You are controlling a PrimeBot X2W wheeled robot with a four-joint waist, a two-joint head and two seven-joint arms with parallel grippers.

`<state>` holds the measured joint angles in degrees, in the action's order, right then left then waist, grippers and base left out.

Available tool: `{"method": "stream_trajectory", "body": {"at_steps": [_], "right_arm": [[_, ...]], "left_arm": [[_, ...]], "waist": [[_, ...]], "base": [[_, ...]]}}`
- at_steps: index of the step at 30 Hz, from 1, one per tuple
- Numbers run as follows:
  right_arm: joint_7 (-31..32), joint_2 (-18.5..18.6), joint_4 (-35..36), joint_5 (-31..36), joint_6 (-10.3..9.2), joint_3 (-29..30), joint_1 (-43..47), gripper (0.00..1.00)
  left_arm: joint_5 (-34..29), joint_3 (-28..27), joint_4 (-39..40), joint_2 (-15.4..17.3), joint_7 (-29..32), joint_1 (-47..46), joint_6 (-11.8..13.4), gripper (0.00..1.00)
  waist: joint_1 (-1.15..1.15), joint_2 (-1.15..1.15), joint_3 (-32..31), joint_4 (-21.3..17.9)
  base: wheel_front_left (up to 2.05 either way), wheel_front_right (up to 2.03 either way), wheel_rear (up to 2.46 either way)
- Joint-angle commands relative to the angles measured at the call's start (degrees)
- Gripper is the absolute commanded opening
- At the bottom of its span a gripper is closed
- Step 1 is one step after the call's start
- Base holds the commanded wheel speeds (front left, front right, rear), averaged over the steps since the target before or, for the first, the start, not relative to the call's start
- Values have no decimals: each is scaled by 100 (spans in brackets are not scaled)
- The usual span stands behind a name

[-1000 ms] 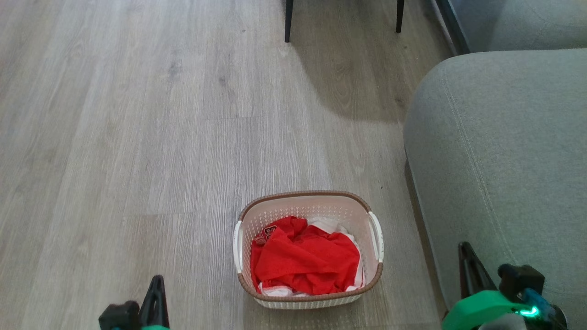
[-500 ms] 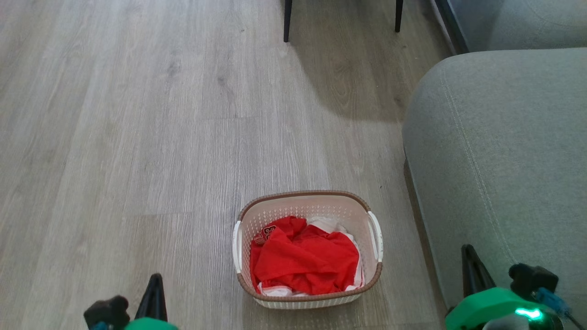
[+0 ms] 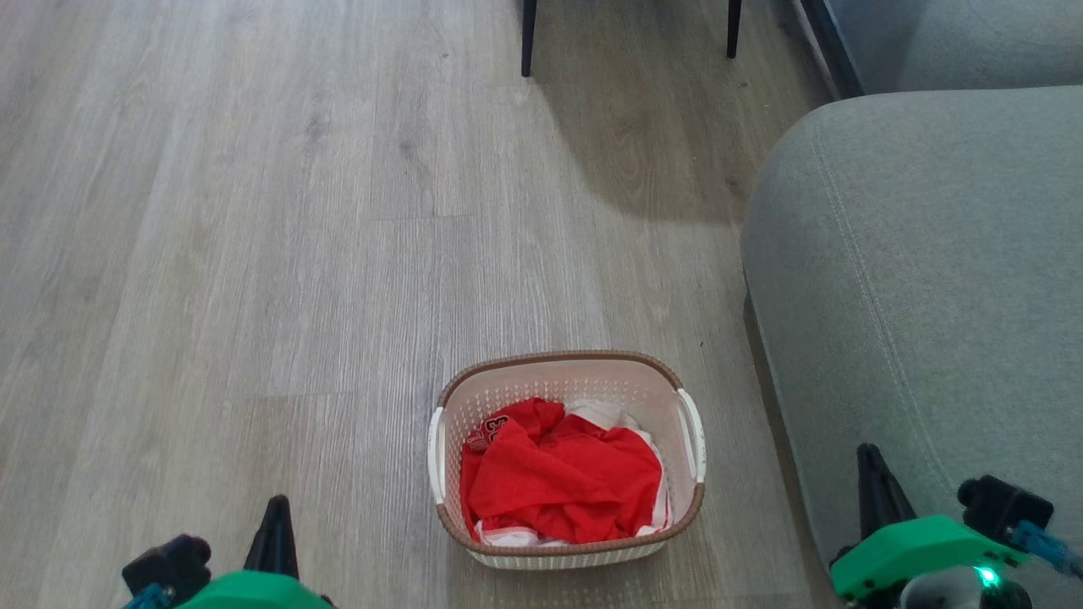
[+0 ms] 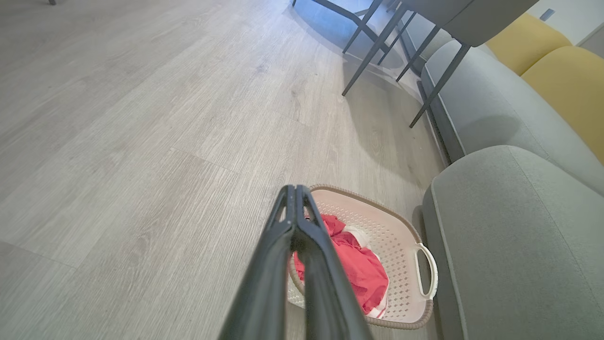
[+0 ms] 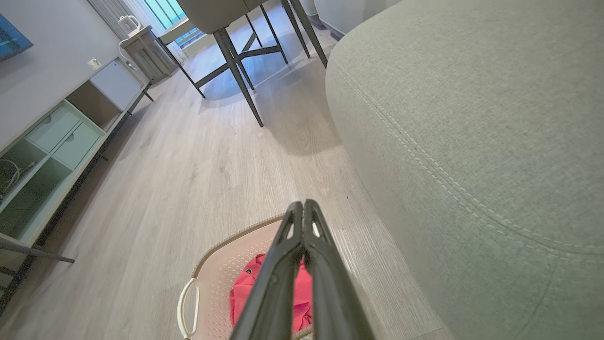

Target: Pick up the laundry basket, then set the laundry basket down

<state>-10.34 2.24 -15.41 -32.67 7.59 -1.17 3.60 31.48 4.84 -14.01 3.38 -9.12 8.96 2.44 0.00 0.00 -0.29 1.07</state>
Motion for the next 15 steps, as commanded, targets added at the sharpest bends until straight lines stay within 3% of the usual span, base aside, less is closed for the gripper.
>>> {"method": "stream_trajectory", "body": {"at_steps": [1, 15], "right_arm": [[51, 100, 177, -207, -3, 30, -266, 0], [249, 123, 174, -1052, -4, 94, -363, 0]], "left_arm": [[191, -128, 144, 5, 30, -305, -72, 0], [1024, -266, 124, 1, 243, -476, -202, 0]], "waist": [[0, 0, 1, -2], [0, 0, 7, -17]], "base": [[0, 0, 0], [0, 0, 0]]}}
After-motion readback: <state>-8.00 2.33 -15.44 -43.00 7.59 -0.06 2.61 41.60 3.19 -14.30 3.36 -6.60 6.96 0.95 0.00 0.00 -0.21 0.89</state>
